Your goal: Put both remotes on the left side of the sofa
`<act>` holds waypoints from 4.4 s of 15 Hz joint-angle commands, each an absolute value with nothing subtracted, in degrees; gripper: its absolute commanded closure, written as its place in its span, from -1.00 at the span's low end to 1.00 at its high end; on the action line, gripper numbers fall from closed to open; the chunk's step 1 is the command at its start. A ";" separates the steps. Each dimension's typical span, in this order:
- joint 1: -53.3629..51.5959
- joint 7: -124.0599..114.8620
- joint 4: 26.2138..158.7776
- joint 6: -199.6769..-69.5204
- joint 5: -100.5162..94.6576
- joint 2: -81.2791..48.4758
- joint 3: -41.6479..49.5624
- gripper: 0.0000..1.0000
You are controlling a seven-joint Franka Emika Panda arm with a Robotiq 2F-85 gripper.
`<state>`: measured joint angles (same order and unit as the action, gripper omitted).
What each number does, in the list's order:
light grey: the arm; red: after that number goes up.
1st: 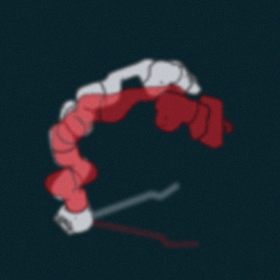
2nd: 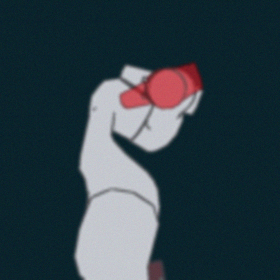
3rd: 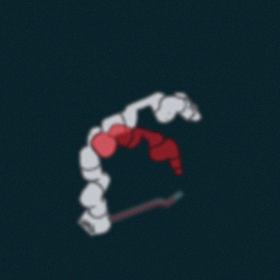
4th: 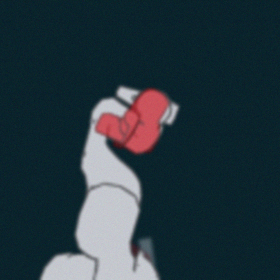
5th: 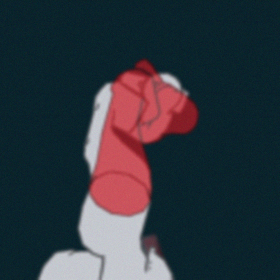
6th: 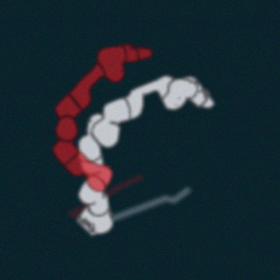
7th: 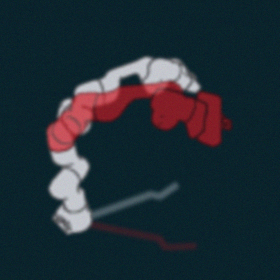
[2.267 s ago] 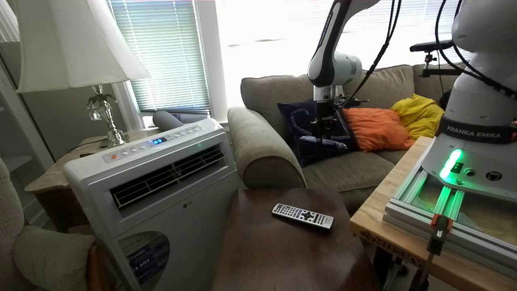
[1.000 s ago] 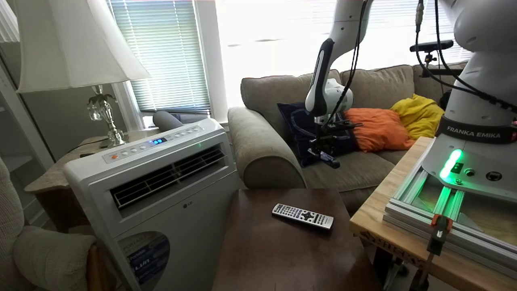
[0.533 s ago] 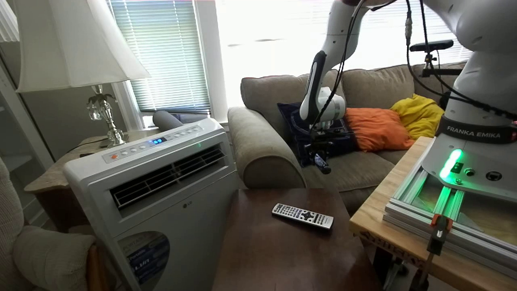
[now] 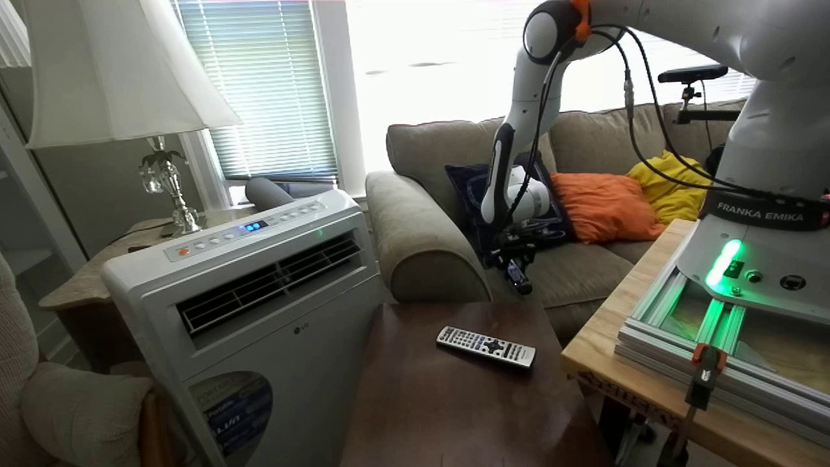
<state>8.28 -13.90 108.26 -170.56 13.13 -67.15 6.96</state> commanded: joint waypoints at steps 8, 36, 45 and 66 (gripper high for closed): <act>5.49 -19.58 100.65 -167.33 14.40 -73.03 8.85 -1.00; -6.49 0.81 157.88 -181.57 -1.32 -31.13 4.29 -1.00; -7.56 0.10 157.47 -194.15 -0.18 -38.27 -9.13 -1.00; -25.14 -4.06 157.50 -209.26 5.74 -45.84 -11.66 -0.14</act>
